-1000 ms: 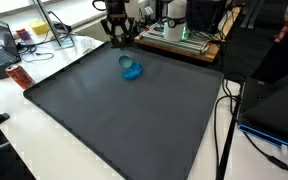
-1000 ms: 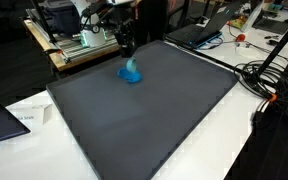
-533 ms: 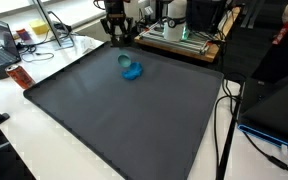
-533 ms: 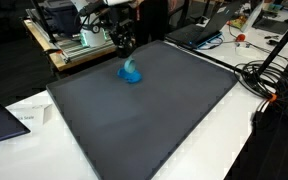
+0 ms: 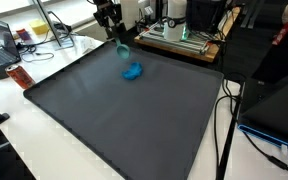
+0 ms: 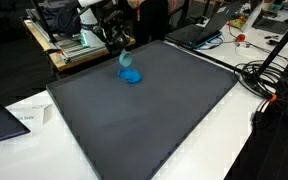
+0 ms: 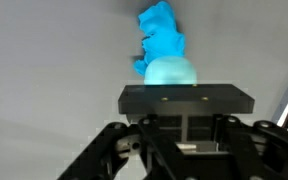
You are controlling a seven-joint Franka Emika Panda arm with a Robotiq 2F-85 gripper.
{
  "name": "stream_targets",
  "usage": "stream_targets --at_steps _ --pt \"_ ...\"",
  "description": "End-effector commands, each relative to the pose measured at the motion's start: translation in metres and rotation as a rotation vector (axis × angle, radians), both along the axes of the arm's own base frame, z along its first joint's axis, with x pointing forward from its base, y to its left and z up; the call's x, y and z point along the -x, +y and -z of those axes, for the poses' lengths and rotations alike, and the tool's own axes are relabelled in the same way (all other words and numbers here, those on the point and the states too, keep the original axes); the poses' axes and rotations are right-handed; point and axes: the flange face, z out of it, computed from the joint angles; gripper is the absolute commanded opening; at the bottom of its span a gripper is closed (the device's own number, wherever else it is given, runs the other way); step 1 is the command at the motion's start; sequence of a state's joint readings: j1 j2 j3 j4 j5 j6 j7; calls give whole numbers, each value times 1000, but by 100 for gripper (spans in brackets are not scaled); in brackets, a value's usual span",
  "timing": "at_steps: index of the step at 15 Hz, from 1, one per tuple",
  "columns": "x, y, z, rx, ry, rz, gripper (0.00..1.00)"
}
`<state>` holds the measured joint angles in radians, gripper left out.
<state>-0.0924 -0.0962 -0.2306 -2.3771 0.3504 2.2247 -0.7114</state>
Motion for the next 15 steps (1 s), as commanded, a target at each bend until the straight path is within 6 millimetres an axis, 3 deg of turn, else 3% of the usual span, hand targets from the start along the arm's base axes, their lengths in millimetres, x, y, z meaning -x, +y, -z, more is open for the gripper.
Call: stream_targets --at_steps 1,7,15 --pt "-20 -20 4 -121 34 17 22" --pt "-45 -57 41 -247 107 95 22" --pt "-59 -119 81 -414 203 166 22"
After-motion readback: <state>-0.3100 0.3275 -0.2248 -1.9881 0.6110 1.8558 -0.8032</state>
